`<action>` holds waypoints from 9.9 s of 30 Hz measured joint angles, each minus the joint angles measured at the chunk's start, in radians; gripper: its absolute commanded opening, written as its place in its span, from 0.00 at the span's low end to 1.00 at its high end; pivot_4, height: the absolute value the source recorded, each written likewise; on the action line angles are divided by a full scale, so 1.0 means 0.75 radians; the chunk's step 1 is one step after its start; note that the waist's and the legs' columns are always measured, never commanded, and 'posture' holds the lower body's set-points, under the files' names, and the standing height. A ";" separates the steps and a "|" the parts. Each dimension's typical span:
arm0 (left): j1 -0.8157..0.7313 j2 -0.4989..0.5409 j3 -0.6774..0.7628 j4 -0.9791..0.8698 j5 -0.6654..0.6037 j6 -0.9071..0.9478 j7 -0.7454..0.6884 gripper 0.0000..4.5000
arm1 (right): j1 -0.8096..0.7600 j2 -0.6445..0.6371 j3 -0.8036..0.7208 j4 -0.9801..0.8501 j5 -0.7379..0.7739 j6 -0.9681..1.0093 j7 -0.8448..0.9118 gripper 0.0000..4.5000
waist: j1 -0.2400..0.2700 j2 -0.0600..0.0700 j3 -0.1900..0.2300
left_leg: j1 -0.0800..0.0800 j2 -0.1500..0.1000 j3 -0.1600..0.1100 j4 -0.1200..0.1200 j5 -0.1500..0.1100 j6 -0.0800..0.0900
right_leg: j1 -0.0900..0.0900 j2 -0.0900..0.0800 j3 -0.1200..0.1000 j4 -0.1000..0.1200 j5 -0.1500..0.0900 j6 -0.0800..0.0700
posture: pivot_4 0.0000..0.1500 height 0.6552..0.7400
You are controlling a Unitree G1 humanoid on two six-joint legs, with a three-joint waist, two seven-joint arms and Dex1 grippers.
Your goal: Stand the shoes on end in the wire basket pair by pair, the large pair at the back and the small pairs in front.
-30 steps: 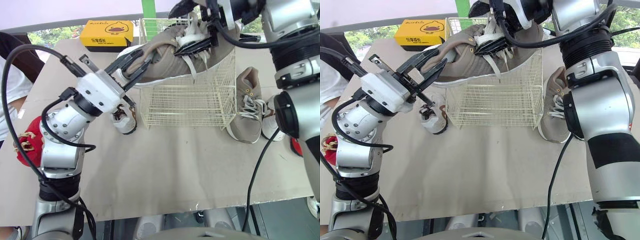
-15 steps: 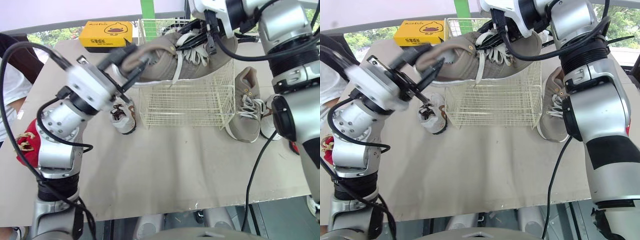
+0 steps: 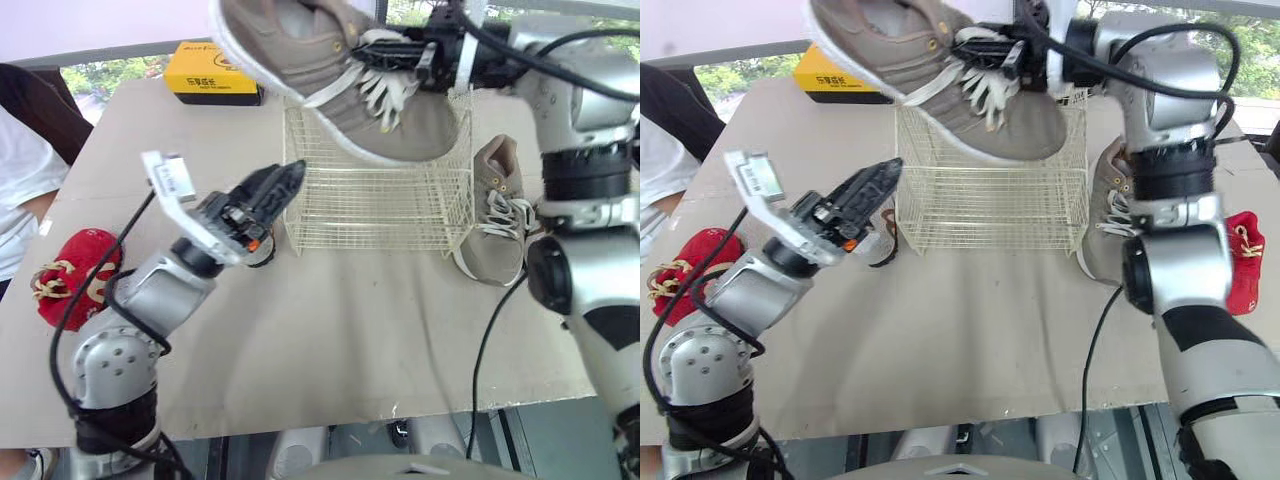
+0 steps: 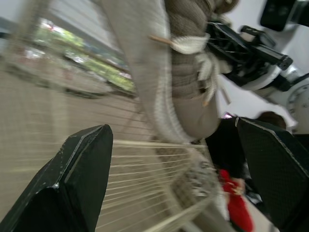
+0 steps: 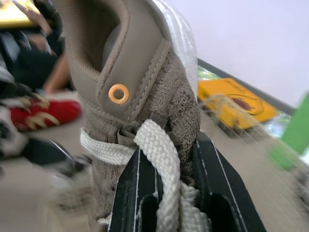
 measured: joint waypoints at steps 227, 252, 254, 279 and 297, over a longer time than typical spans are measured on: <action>0.308 -0.166 -0.017 -0.055 0.671 -0.288 -0.534 1.00 | 0.743 -0.105 -0.101 0.127 -0.188 -1.229 -0.656 0.98 | 0.002 0.013 0.001 | 0.023 0.001 0.012 -0.002 -0.008 0.014 | 0.030 0.007 0.015 -0.026 0.010 0.011 | 1.00 1.00; 0.520 -0.210 0.062 0.040 0.948 -0.282 -0.170 1.00 | 1.209 -0.477 0.010 -1.016 0.432 -0.268 -0.345 0.98 | 0.029 0.009 0.000 | 0.021 0.002 0.011 -0.001 -0.011 0.020 | 0.030 0.007 0.012 -0.029 0.010 0.011 | 1.00 1.00; 0.562 -0.209 0.050 0.038 0.973 -0.282 -0.172 1.00 | 1.329 -0.490 0.065 -1.110 0.417 -0.256 -0.348 0.98 | 0.034 0.009 -0.001 | 0.022 0.003 0.011 -0.001 -0.011 0.020 | 0.030 0.007 0.012 -0.029 0.010 0.011 | 1.00 1.00; 0.732 0.066 0.589 0.492 0.949 -0.367 -0.467 1.00 | 1.442 -0.370 0.162 -1.146 0.435 -0.274 -0.368 0.98 | 0.033 0.002 -0.005 | 0.023 0.004 0.010 0.000 -0.011 0.020 | 0.032 0.010 0.011 -0.029 0.010 0.010 | 1.00 1.00; 0.694 0.286 0.911 0.820 0.899 -0.549 -0.666 1.00 | 1.426 -0.340 0.162 -1.120 0.432 -0.270 -0.380 0.98 | 0.023 -0.004 -0.008 | 0.024 0.005 0.010 -0.001 -0.011 0.020 | 0.032 0.010 0.009 -0.028 0.009 0.009 | 1.00 1.00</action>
